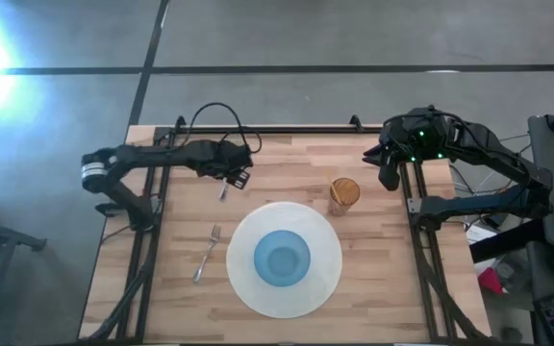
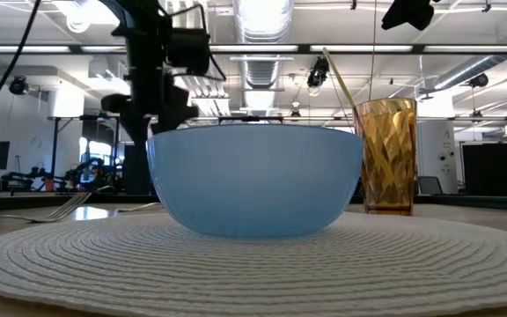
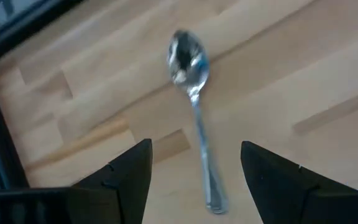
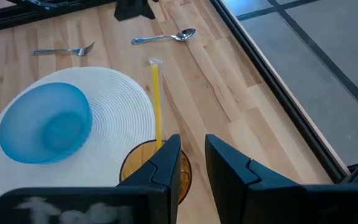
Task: Pick & Place Utensil
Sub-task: Put the silver spoon into the blue bowl on the white mat
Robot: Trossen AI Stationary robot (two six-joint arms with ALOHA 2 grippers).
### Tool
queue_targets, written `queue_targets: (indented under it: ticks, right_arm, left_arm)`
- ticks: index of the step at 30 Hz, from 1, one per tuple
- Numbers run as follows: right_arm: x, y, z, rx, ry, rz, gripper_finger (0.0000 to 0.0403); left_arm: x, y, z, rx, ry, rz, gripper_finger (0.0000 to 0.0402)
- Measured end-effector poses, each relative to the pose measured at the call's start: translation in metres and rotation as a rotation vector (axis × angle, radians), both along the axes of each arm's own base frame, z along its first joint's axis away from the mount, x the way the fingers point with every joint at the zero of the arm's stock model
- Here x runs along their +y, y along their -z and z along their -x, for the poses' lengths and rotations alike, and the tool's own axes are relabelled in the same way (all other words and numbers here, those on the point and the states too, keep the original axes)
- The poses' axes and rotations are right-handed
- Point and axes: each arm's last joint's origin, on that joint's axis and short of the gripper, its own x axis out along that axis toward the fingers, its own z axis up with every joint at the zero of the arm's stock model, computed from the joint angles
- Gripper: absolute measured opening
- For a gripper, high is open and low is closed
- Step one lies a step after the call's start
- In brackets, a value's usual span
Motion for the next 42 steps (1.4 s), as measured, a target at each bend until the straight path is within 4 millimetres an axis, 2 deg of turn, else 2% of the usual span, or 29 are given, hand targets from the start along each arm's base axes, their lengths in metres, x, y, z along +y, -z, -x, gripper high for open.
queue_targets:
  ticks: [6, 14, 19, 27, 33, 42]
  right_arm:
    - [0.000, 0.000, 0.000, 0.000, 0.002, -0.003, 0.0068]
    - [0.000, 0.000, 0.000, -0.001, 0.002, -0.003, 0.0068]
    - [0.000, 0.000, 0.000, -0.001, 0.003, -0.003, 0.0068]
    - [0.000, 0.000, 0.000, -0.001, 0.005, -0.005, 0.0068]
    - [0.000, 0.000, 0.000, -0.001, 0.005, -0.006, 0.0068]
    - [0.000, 0.000, 0.000, -0.002, 0.008, -0.009, 0.0068]
  left_arm:
    - [0.009, 0.025, -0.005, 0.057, -0.017, 0.048, 0.0236]
    - [0.019, 0.045, -0.016, 0.027, 0.022, 0.115, 0.0236]
    - [0.033, 0.048, -0.012, -0.005, 0.023, 0.193, 0.0236]
    - [0.059, 0.037, 0.006, -0.106, -0.005, 0.284, 0.0236]
    - [0.061, 0.039, 0.007, -0.145, 0.000, 0.363, 0.0236]
    - [0.060, 0.045, 0.009, -0.126, -0.037, 0.384, 0.0236]
